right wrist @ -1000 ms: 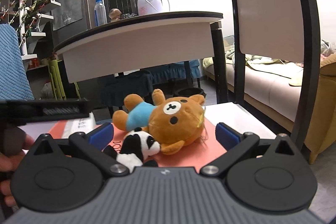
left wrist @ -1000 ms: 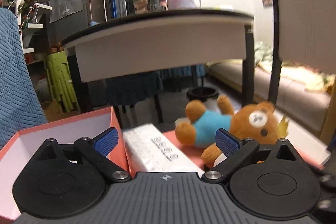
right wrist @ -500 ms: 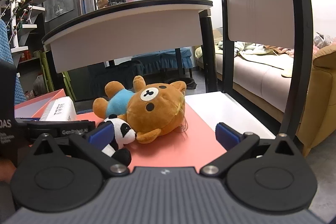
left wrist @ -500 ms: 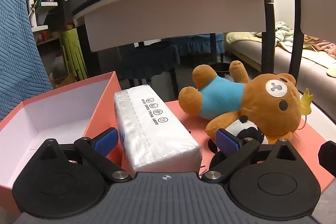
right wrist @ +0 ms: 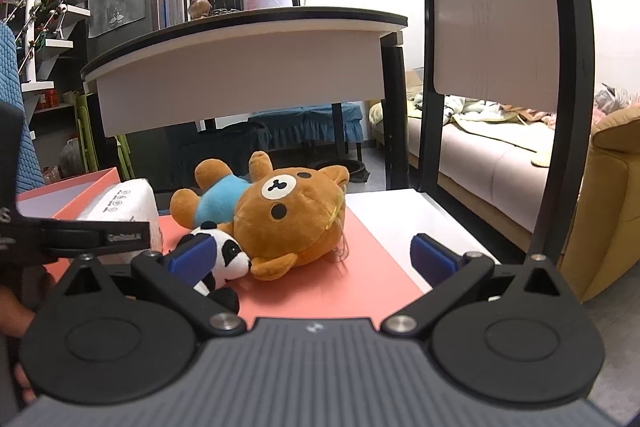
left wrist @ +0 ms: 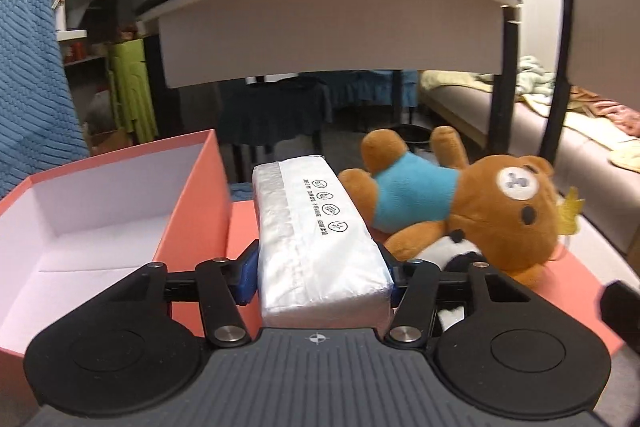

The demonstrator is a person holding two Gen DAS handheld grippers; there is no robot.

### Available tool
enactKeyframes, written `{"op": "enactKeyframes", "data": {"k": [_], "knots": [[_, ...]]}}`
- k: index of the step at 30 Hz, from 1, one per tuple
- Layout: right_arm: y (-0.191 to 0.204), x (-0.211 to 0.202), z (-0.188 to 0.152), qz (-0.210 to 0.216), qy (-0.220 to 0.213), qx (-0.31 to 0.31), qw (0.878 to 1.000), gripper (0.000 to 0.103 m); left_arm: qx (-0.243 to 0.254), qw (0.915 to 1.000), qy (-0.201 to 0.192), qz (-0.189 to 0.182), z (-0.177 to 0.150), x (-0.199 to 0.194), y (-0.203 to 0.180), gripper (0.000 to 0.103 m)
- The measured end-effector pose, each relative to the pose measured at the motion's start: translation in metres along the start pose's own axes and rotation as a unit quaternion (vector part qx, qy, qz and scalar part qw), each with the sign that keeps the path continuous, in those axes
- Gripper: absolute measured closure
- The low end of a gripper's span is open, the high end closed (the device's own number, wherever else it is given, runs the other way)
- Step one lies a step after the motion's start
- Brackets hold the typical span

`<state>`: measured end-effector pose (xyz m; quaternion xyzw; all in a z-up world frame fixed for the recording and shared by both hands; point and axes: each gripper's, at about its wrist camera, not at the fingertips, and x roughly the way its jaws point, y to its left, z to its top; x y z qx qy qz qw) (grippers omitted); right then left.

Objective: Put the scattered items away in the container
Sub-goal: 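Carry the tissue pack into the pink box and open the left gripper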

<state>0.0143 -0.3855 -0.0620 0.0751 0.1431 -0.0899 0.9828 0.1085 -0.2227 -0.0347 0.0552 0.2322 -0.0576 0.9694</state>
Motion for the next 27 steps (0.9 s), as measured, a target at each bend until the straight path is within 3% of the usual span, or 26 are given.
{"op": "enactKeyframes", "data": {"k": [9,17,21,27], "knots": [[0.015,-0.01,0.008,0.006,-0.012,-0.011,1.0,0.0,-0.022,0.9969,-0.058,-0.048,0.024,-0.055,0.038,0.043],[0.038,-0.006,0.009,0.025,-0.012,-0.015,0.999,0.0,-0.071,0.9947,-0.073,-0.016,0.043,-0.078,0.116,0.043],[0.05,-0.004,0.009,0.035,-0.012,-0.017,0.999,0.0,-0.07,0.996,-0.054,0.005,0.038,-0.067,0.144,0.043],[0.065,0.001,0.007,0.05,-0.005,-0.018,0.999,0.0,-0.069,0.9975,0.015,-0.002,0.015,-0.028,0.161,0.043]]}}
